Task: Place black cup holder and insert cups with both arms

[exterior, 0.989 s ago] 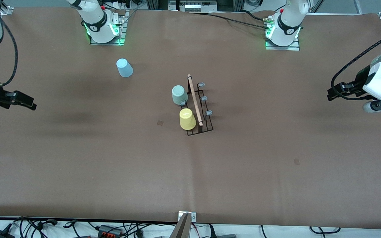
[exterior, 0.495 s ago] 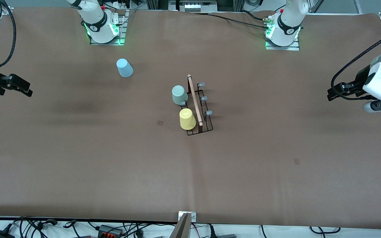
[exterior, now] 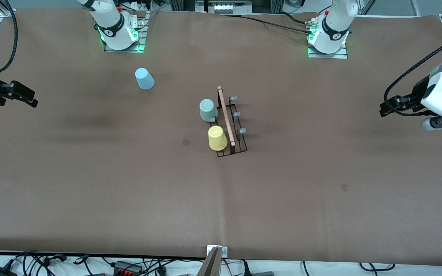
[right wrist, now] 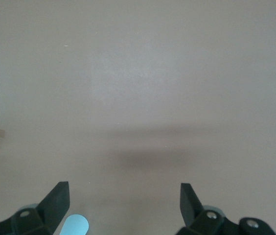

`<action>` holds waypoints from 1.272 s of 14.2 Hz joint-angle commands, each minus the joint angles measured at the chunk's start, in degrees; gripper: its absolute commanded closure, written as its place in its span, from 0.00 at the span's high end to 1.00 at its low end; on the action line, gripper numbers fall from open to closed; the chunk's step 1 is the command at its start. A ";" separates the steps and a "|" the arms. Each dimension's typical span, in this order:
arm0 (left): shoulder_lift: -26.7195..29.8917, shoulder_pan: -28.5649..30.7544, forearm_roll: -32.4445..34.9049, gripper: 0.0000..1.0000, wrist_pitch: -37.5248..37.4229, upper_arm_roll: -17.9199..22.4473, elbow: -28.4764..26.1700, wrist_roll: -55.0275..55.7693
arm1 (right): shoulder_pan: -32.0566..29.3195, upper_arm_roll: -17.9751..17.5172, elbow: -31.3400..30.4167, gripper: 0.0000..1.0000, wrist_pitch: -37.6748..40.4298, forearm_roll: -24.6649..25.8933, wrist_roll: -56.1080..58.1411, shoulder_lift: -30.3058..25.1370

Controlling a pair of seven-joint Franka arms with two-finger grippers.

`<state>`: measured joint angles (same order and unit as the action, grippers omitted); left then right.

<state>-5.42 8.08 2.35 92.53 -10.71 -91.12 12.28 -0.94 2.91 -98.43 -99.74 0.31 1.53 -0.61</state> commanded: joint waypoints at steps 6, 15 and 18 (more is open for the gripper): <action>1.29 0.44 -1.38 1.00 -0.42 -0.19 -0.82 -0.06 | -2.76 -2.64 -0.44 1.00 0.59 0.57 0.93 -0.89; 1.29 0.44 -1.38 1.00 -0.42 -0.19 -0.82 -0.06 | -2.14 -2.64 -1.24 1.00 2.44 0.48 0.67 -1.24; 1.29 0.44 -1.38 1.00 -0.42 -0.10 -0.82 -0.06 | -2.14 -2.64 -1.24 1.00 2.44 0.48 0.76 -1.94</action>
<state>-5.42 8.08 2.35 92.53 -10.71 -91.12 12.28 -2.23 1.09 -98.77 -97.87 0.31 1.61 -0.72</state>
